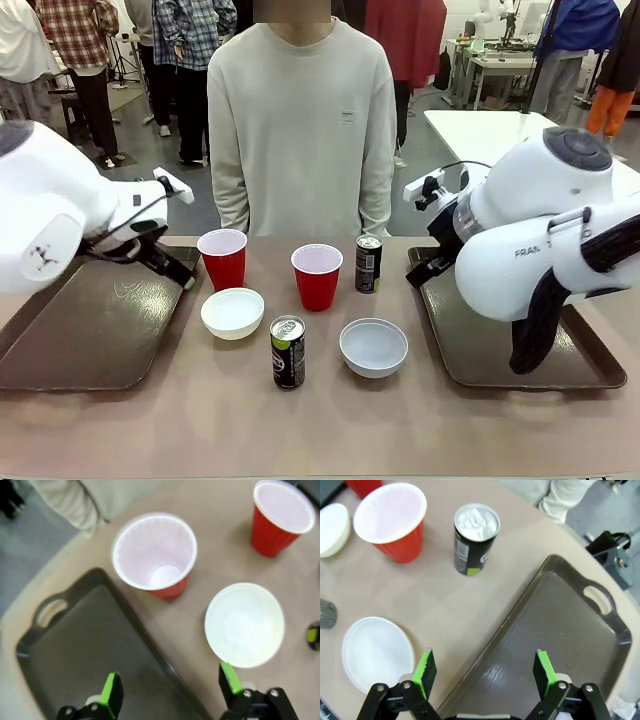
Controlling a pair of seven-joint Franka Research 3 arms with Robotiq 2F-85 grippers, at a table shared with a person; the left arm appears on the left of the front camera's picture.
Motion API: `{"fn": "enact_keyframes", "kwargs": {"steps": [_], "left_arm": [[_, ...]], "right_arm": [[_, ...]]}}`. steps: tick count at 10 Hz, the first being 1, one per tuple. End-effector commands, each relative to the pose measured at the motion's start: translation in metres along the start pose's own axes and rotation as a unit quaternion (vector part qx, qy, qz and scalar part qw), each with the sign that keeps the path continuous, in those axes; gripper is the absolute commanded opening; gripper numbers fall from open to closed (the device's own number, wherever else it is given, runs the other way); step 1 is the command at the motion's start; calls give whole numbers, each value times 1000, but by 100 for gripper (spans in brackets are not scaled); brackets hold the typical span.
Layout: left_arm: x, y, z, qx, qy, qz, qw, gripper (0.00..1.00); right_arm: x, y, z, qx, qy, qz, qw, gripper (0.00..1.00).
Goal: Prepare tableware on both trays.
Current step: Pick up a Picnic Bowl from the table and place it on a Handle tray.
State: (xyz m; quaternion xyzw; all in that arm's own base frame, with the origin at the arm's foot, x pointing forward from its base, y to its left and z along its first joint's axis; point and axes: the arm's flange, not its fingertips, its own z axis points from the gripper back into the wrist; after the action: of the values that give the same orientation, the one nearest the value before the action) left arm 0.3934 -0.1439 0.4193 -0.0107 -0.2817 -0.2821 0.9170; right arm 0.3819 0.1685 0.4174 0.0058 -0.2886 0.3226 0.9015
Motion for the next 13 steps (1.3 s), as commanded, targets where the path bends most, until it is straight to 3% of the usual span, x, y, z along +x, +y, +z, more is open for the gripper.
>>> {"fn": "enact_keyframes", "kwargs": {"steps": [1,3,5,6,8,9,10,11,12,13], "left_arm": [[-47,-9,90,7,4,26,1000,100],[-67,-11,124,-34,55,-7,998,100],[-83,-15,123,-81,109,-19,991,100],[-94,-18,120,-89,130,-8,988,100],[-79,-3,101,-73,107,25,991,100],[-76,19,98,-111,54,70,990,100],[-89,42,107,-219,-51,133,965,100],[-106,65,104,-321,-133,182,920,100],[-126,90,97,-391,-156,222,879,100],[-142,108,83,-414,-145,241,866,100]], "right_arm": [[-63,34,85,47,9,-22,999,100],[-106,54,130,74,34,-19,996,100],[-159,65,130,99,116,-44,987,100],[-166,66,125,93,130,-61,985,100],[-154,42,120,78,99,-43,991,100],[-155,15,120,131,34,-75,988,100],[-179,-18,122,184,-7,-134,974,100],[-209,-48,120,227,-59,-180,955,100],[-241,-72,116,259,-99,-215,936,100],[-266,-89,104,279,-120,-252,919,100]]}}
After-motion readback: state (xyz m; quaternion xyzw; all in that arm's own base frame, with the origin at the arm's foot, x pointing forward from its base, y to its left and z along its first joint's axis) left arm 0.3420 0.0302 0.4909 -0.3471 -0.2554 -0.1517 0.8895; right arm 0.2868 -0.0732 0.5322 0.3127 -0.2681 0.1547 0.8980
